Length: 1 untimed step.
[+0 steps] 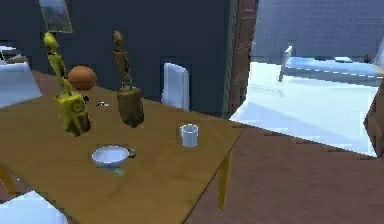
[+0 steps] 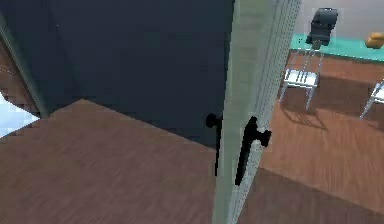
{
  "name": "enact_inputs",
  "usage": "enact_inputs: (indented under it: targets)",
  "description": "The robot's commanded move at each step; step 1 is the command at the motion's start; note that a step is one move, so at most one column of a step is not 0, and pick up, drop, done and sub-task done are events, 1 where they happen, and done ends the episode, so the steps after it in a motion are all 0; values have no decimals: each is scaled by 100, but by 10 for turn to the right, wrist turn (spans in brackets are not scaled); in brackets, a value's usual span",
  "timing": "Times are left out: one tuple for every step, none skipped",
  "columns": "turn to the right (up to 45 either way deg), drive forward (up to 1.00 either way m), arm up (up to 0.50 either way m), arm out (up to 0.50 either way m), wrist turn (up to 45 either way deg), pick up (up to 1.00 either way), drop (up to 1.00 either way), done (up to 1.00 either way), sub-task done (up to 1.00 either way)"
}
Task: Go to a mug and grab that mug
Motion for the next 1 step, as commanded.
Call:
enact_inputs:
  targets:
    - [-450,0,0,0,0,0,0,0,0]
